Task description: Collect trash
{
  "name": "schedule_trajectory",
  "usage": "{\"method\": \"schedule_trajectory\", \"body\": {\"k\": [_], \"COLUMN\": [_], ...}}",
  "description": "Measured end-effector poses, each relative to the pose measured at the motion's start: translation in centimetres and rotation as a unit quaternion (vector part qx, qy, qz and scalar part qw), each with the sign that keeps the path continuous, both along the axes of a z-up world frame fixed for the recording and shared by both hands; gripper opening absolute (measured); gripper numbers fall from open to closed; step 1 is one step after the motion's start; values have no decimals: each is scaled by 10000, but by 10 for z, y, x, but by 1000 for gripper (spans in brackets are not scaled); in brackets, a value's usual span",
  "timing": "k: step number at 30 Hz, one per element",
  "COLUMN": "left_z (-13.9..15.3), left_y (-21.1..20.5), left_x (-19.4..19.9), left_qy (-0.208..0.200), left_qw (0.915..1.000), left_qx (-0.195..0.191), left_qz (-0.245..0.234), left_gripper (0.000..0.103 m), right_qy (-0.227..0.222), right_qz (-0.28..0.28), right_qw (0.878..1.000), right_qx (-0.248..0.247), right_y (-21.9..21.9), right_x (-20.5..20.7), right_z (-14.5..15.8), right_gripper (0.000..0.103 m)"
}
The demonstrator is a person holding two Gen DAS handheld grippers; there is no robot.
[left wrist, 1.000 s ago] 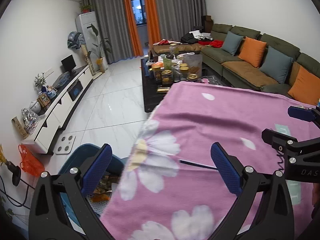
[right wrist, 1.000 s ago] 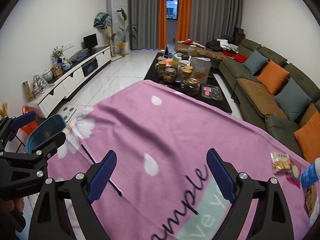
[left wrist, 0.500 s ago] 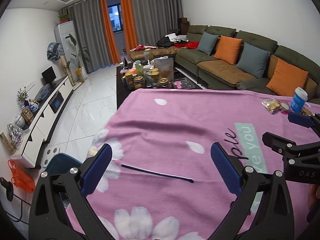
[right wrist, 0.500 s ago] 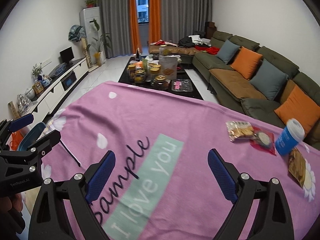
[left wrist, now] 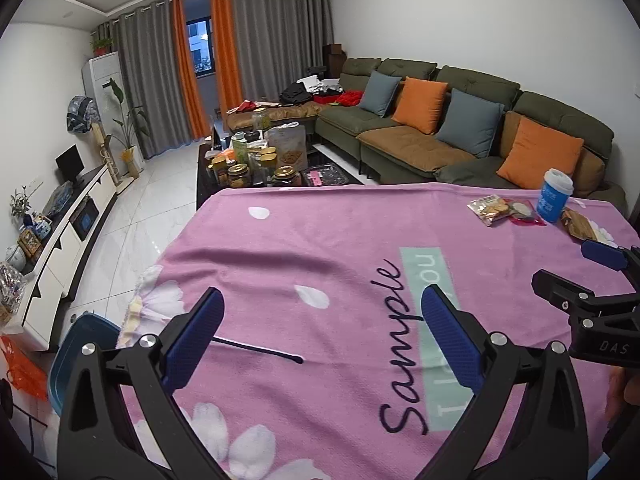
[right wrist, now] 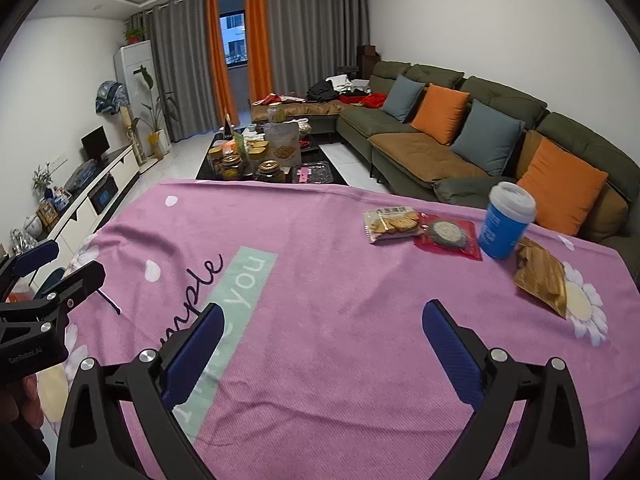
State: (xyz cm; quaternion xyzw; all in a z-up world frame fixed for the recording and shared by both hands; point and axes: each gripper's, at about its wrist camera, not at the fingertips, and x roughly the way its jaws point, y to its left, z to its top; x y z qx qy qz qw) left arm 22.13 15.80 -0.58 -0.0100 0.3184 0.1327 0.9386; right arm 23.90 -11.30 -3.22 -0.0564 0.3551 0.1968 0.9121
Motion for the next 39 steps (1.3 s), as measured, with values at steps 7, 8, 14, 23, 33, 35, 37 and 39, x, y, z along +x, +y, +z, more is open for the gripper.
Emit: {"method": "schedule_trajectory", "body": {"k": [7,8,14,23,33,35,37,39], "left_z": [7,9,20,32,36,35,35,36], "left_y": [-11,-11,-12,-18,-34,-38,-40,-42], "left_x": [-12,-16,-33,-49,-87,-95,-104,-112], "left_qy": [-251,-321,-634,-1002,-1510,-1587,-1687,-1766], "left_qw": [9996,9993,9977,9944,9866,9851,9833,9816], "left_qx": [-74,-102,-147,-160,-200,-189,-180,-208], "left_qz": [-140,-142,-191,-309,-579,-634,-657,-689], "left_gripper": [97,97,97,97,97,97,97,97], "right_qy": [-258,-308,-613,-822,-1146,-1284,-1389,-1527], "right_qz": [-251,-262,-387,-523,-510,-519,-548,-587], "right_qw": [9994,9992,9974,9952,9921,9903,9888,9865], "right_qx": [-21,2,25,-3,63,75,86,126], "right_y": [-15,-16,-19,-21,-24,-25,-26,-29], "right_x": [-21,-26,-48,-65,-94,-102,-108,-117], "right_z": [7,9,18,20,26,30,33,36], "right_gripper": [96,96,96,96,96,96,96,96]}}
